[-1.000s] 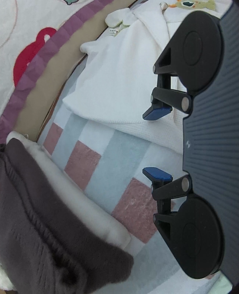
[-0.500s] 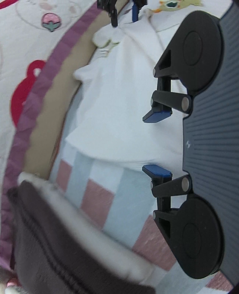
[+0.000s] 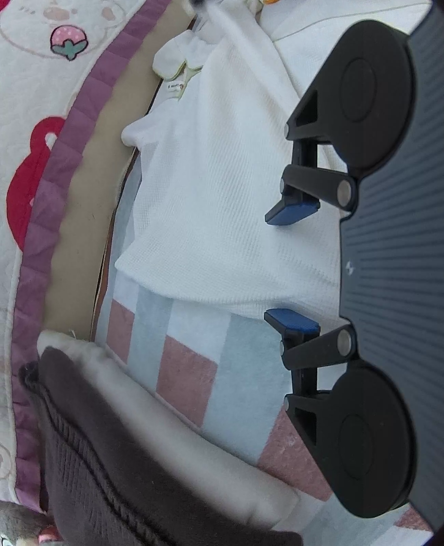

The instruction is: Fold clothes

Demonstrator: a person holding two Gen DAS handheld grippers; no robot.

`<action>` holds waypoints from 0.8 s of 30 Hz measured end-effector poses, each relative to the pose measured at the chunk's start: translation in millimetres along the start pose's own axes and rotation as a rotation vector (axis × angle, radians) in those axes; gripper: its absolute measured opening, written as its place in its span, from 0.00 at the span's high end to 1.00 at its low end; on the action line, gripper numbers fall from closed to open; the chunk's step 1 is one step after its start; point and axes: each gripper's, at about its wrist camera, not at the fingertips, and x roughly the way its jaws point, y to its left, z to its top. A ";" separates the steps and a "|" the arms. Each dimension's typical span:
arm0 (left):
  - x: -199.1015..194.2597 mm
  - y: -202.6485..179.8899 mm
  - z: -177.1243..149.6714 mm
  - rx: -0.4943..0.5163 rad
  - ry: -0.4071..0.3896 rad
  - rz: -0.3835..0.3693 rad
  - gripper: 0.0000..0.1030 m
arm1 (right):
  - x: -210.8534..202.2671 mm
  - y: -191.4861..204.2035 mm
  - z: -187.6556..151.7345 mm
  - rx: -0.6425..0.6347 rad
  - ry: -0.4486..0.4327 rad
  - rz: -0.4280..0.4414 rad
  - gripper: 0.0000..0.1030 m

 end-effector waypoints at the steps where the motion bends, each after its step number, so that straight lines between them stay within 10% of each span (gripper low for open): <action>1: 0.1 1.3 -0.1 -0.009 0.004 0.006 0.48 | -22.0 -0.8 0.5 0.011 -0.042 0.033 0.98; 4: 1.5 4.0 0.7 -0.012 0.021 0.030 0.48 | -63.7 -10.5 -11.0 0.013 -0.020 0.020 0.97; 10: 3.3 5.9 2.9 -0.013 0.042 0.068 0.47 | -51.3 -45.0 -65.2 -0.111 0.335 -0.141 0.89; 11: 3.3 5.3 2.5 -0.008 0.040 0.074 0.46 | -54.4 -49.9 -64.3 -0.092 0.330 -0.150 0.88; 14: 3.8 4.6 2.2 0.002 0.038 0.084 0.44 | -64.3 -62.0 -47.4 -0.031 0.280 -0.135 0.42; 24: 5.8 -0.4 -0.5 0.038 0.003 0.099 0.42 | 10.8 -92.8 -14.3 0.123 0.360 -0.055 0.26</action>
